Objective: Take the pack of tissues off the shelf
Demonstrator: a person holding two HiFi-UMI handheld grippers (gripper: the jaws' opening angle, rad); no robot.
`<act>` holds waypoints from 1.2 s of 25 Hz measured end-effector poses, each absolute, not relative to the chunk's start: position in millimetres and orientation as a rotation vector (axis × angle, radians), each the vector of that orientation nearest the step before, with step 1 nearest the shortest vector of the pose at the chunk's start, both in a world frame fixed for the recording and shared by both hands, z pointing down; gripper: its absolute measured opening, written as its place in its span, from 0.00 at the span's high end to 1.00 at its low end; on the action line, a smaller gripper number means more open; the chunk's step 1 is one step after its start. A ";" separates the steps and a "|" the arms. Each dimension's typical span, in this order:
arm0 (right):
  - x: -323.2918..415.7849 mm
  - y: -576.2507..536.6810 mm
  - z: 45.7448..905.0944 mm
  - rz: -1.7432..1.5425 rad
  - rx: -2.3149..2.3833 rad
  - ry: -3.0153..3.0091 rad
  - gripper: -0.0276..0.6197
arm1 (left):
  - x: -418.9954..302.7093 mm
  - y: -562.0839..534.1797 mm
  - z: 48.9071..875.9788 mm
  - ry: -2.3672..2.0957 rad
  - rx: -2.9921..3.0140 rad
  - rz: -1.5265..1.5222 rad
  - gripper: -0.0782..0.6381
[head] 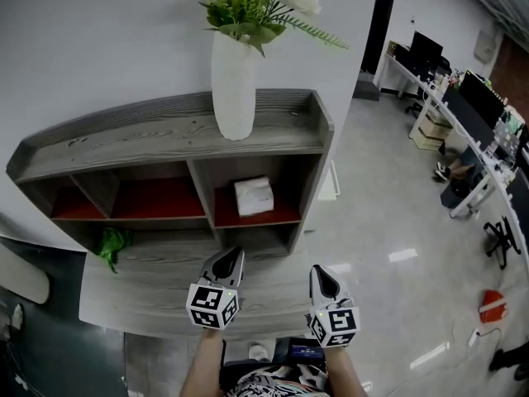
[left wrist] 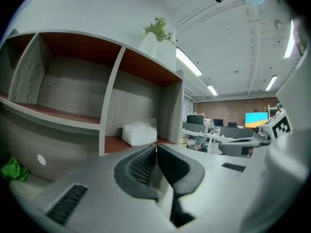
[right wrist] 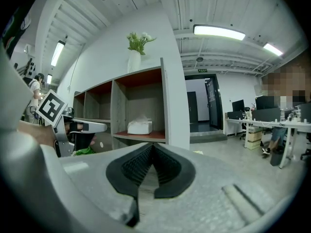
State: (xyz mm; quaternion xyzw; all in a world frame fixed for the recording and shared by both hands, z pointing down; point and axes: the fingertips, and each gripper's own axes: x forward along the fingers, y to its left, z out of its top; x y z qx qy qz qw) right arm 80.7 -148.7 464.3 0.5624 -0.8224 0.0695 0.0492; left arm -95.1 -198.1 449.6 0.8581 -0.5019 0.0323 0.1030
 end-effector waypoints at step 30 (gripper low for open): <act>86.8 -215.4 483.3 0.278 1.616 -2.501 0.95 | -98.4 -268.0 460.6 -1.468 2.330 -0.062 0.87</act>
